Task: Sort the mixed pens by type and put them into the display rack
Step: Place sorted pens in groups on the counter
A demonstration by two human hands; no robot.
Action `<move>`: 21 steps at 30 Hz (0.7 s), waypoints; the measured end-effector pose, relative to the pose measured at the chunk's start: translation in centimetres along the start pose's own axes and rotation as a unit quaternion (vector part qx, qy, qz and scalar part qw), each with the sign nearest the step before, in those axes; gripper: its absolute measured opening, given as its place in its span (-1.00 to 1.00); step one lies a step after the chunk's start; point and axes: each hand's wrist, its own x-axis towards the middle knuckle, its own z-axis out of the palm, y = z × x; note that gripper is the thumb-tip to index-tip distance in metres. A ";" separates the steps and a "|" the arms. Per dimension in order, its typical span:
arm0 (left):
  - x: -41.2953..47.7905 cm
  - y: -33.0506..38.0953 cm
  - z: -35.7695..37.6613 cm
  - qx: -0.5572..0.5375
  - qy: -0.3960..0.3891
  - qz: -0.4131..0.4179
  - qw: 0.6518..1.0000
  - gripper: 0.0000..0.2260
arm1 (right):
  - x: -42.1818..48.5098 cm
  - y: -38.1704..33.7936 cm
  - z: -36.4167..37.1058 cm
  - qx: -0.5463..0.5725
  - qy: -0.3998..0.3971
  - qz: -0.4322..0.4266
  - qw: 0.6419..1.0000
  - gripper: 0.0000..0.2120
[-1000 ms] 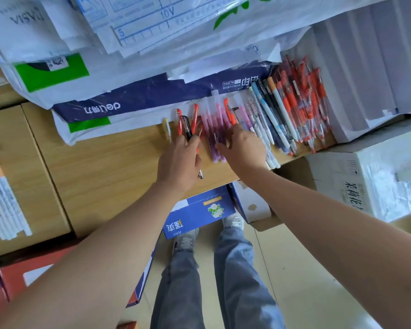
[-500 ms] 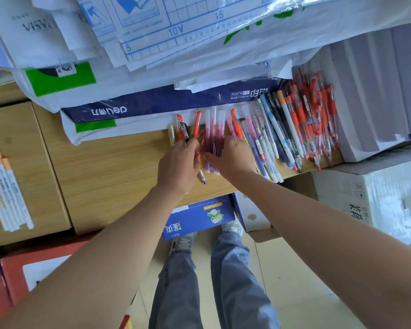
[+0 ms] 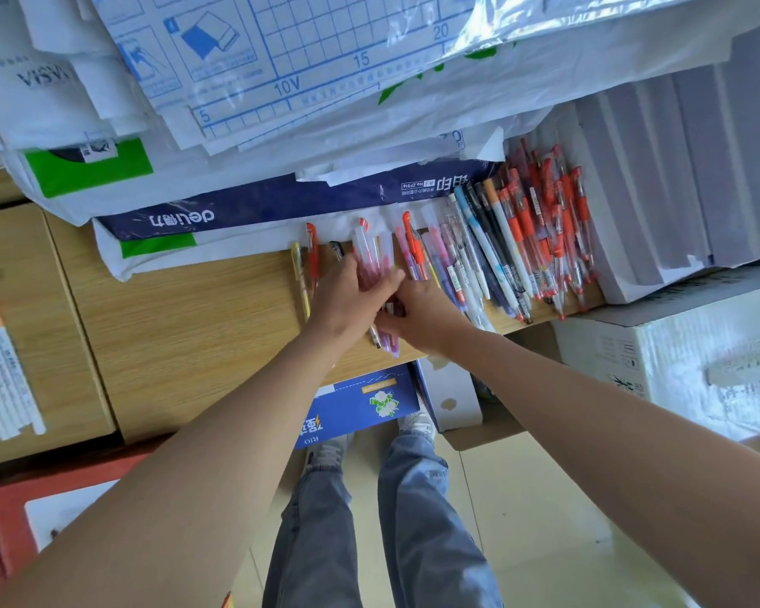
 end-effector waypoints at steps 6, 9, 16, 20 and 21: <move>0.3 2.0 0.4 -0.040 0.005 -0.058 0.997 -0.79 | -1.0 0.2 -0.9 0.063 0.018 -0.038 0.997 -0.87; 0.1 2.1 0.2 -0.067 0.004 -0.042 0.997 -0.82 | -1.3 -0.1 -1.2 0.109 0.015 -0.043 0.993 -0.82; -0.2 0.8 -0.8 -0.135 0.033 -0.047 0.989 -0.85 | -0.4 1.4 -1.5 -0.016 0.193 0.020 0.981 -0.72; -0.3 -0.3 -1.4 -0.139 0.027 -0.066 0.988 -0.86 | 0.0 1.2 -1.9 -0.185 0.186 0.073 0.962 -0.72; -0.4 -0.5 -1.5 -0.142 0.025 -0.066 0.987 -0.86 | 0.0 0.9 -2.0 -0.216 0.172 0.074 0.958 -0.71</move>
